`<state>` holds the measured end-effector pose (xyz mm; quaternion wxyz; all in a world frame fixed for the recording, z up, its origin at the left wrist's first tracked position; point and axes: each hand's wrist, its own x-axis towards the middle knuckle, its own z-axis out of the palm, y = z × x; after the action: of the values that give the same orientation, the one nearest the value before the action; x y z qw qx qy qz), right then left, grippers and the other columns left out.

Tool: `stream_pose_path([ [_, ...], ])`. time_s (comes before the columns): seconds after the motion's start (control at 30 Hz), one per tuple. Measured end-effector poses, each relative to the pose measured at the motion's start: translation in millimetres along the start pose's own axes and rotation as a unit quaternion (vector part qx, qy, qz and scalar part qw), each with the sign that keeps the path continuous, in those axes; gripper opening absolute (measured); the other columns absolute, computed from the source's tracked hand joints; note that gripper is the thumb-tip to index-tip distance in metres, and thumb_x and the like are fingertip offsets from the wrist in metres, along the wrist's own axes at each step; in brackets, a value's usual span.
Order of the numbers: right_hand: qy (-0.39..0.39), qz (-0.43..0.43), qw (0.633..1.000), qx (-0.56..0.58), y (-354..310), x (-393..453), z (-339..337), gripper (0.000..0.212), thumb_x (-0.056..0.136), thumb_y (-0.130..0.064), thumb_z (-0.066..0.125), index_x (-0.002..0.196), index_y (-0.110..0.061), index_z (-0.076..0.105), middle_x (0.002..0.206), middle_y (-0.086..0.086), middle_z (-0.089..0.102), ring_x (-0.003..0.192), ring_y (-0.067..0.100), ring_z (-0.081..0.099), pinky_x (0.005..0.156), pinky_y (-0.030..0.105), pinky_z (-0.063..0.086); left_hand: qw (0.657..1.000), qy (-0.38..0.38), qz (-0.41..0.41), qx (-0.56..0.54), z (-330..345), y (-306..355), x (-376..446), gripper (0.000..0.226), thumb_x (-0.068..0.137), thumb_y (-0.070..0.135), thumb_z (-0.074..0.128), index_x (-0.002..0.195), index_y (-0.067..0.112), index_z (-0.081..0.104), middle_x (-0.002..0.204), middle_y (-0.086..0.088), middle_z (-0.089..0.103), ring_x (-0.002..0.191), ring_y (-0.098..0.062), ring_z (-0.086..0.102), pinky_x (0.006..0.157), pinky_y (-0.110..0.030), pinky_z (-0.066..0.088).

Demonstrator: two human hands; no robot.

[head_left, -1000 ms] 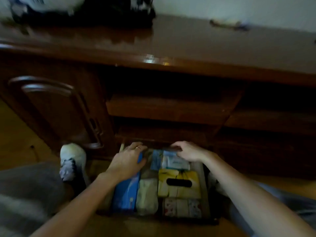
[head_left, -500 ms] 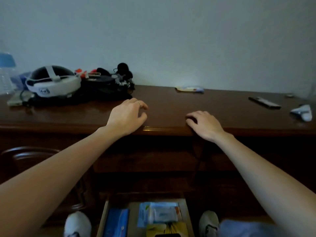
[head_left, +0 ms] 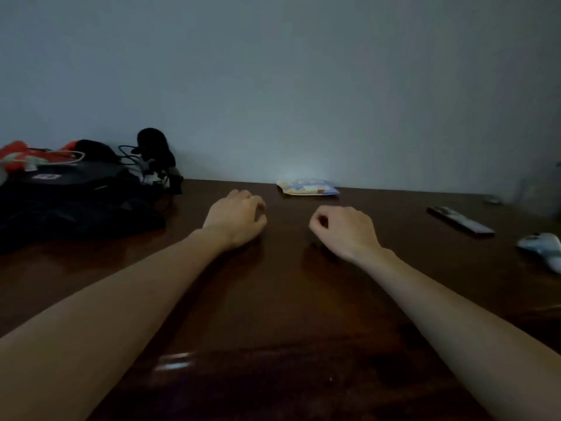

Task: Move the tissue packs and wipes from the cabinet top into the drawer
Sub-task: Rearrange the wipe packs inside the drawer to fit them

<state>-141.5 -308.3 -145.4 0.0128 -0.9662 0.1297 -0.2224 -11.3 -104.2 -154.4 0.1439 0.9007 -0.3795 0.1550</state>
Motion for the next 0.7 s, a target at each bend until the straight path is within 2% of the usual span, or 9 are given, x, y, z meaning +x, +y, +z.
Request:
stream_pose_path([
  [0.1,-0.025,0.026,0.999,-0.017,14,65,30,0.039,0.094,-0.051,0.046,0.129,-0.037,0.056,0.121,-0.007,0.066,0.111,0.02,0.062,0.08,0.038,0.052,0.999,-0.019,0.041,-0.001,33,-11,23,0.052,0.095,0.058,0.043,0.136,0.026,0.053,0.146,-0.001,0.044,0.137,-0.02,0.036,0.111,-0.042,0.034],
  [0.2,-0.087,0.055,0.993,-0.063,22,133,56,0.068,0.094,-0.059,0.047,0.153,-0.03,0.031,0.157,0.004,0.037,0.141,0.03,0.037,0.104,0.053,0.043,0.997,-0.012,0.072,-0.01,47,-18,39,0.063,0.093,0.067,0.032,0.14,0.028,0.048,0.154,0.001,0.035,0.143,-0.017,0.028,0.116,-0.04,0.025],
  [0.27,-0.139,0.104,0.983,-0.054,23,168,69,0.084,0.091,-0.071,0.043,0.159,-0.029,0.018,0.167,0.002,0.015,0.152,0.03,0.018,0.113,0.062,0.031,0.997,-0.016,0.076,-0.029,50,-21,41,0.066,0.093,0.069,0.028,0.141,0.028,0.047,0.155,0.002,0.034,0.144,-0.016,0.028,0.116,-0.039,0.024],
  [0.3,-0.166,0.127,0.977,-0.044,23,181,77,0.091,0.087,-0.078,0.04,0.16,-0.029,0.016,0.169,0.001,0.012,0.153,0.029,0.016,0.115,0.063,0.026,0.996,-0.017,0.071,-0.041,50,-22,41,0.066,0.093,0.069,0.027,0.142,0.028,0.047,0.155,0.003,0.034,0.143,-0.015,0.028,0.116,-0.038,0.024],
  [0.37,-0.212,0.133,0.967,-0.054,23,195,95,0.095,0.081,-0.085,0.033,0.159,-0.031,0.024,0.167,0.004,0.021,0.151,0.031,0.024,0.118,0.061,0.02,0.996,-0.025,0.066,-0.052,49,-21,40,0.065,0.094,0.067,0.029,0.142,0.027,0.047,0.154,0.003,0.034,0.143,-0.015,0.029,0.116,-0.037,0.024],
  [0.43,-0.197,0.112,0.969,-0.098,21,195,104,0.09,0.08,-0.086,0.026,0.153,-0.034,0.038,0.16,0.007,0.037,0.145,0.032,0.036,0.117,0.06,0.018,0.996,-0.031,0.061,-0.054,50,-21,42,0.064,0.094,0.065,0.034,0.143,0.026,0.046,0.153,0.003,0.035,0.142,-0.015,0.031,0.115,-0.037,0.025],
  [0.53,-0.151,0.057,0.973,-0.166,16,184,93,0.073,0.088,-0.077,0.021,0.134,-0.033,0.055,0.136,0.008,0.061,0.126,0.028,0.055,0.113,0.06,0.016,0.997,-0.017,0.05,-0.059,47,-19,41,0.064,0.093,0.062,0.042,0.144,0.024,0.043,0.151,0.002,0.038,0.139,-0.017,0.035,0.113,-0.038,0.029],
  [0.63,-0.142,-0.008,0.964,-0.224,-1,153,68,0.065,0.096,-0.067,0.018,0.126,-0.029,0.061,0.122,0.008,0.069,0.117,0.026,0.061,0.118,0.058,0.008,0.998,-0.004,0.016,-0.058,37,-15,31,0.067,0.091,0.057,0.05,0.148,0.022,0.038,0.152,0.0,0.039,0.139,-0.018,0.035,0.113,-0.038,0.031],
  [0.7,-0.137,-0.038,0.968,-0.209,-19,118,52,0.06,0.097,-0.065,0.021,0.115,-0.028,0.064,0.111,0.007,0.072,0.11,0.024,0.064,0.119,0.056,0.011,0.998,-0.005,-0.002,-0.061,27,-10,18,0.073,0.09,0.053,0.053,0.153,0.021,0.03,0.156,-0.002,0.036,0.143,-0.019,0.031,0.115,-0.039,0.028],
])
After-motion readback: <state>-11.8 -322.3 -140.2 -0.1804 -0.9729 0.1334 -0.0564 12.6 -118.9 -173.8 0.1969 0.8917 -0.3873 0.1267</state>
